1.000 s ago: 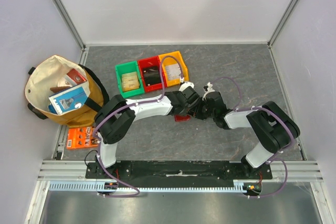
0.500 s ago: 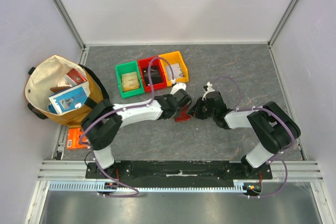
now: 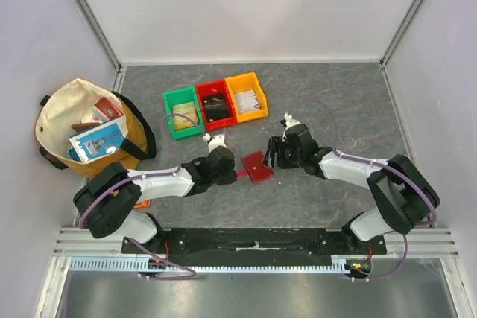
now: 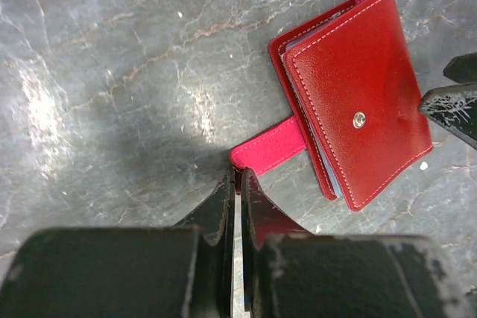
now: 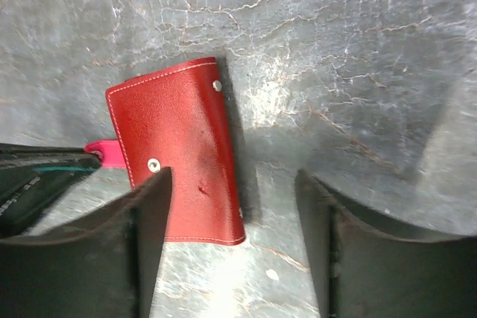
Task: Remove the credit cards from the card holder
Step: Open the card holder at the center of the board.
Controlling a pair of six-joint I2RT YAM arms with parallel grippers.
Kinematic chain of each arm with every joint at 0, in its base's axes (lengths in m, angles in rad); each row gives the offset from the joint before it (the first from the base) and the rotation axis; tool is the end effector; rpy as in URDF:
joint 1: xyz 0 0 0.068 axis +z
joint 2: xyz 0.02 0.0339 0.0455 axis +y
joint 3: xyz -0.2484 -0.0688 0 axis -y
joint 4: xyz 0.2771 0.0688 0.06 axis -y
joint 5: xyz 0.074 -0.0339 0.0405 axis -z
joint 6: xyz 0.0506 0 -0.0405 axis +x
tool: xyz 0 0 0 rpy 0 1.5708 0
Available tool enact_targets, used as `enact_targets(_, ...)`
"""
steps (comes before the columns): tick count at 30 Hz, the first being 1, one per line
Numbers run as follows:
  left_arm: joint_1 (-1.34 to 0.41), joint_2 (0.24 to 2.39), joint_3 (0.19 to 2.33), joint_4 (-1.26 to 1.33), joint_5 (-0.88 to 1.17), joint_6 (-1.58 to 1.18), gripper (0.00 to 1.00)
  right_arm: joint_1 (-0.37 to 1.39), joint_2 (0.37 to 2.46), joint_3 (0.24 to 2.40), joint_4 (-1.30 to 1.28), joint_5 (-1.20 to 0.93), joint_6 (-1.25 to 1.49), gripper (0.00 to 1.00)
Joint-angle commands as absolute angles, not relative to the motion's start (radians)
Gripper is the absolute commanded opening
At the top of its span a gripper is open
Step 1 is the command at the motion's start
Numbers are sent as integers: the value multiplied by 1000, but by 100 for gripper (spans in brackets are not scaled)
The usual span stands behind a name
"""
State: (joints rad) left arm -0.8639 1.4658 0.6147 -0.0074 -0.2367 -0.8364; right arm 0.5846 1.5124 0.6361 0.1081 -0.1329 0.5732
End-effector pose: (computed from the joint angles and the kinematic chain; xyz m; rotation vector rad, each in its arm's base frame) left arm 0.2053 -0.2221 0.0985 -0.0749 2.4576 -0.4939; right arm 0.2617 0.1812 0.1007 -0.0830 2.4465 0.7044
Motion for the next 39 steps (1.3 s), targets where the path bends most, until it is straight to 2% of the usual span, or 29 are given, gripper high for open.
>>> enact_targets(1, -862, 1416, 526, 170, -186, -959, 2, 661, 1431, 739, -116, 45, 447, 83)
enact_targets(3, -862, 1414, 502, 195, -172, -971, 2, 719, 1416, 774, -153, 102, 407, 93)
enact_targets(5, -862, 1414, 482, 213, -166, -983, 2, 771, 1431, 811, -184, 155, 377, 98)
enact_targets(14, -862, 1390, 425, 265, -163, -1002, 2, 948, 1603, 946, -298, 380, 345, 98)
enact_targets(20, -862, 1364, 410, 262, -175, -989, 2, 968, 1667, 983, -337, 463, 324, 98)
enact_targets(25, -862, 1341, 408, 218, -183, -976, 2, 963, 1634, 999, -388, 531, 314, 98)
enact_targets(31, -862, 1302, 396, 152, -172, -959, 2, 882, 1543, 985, -394, 372, 319, 85)
enact_targets(39, -862, 1200, 379, 52, -198, -945, 2, 737, 1523, 942, -370, 166, 318, 66)
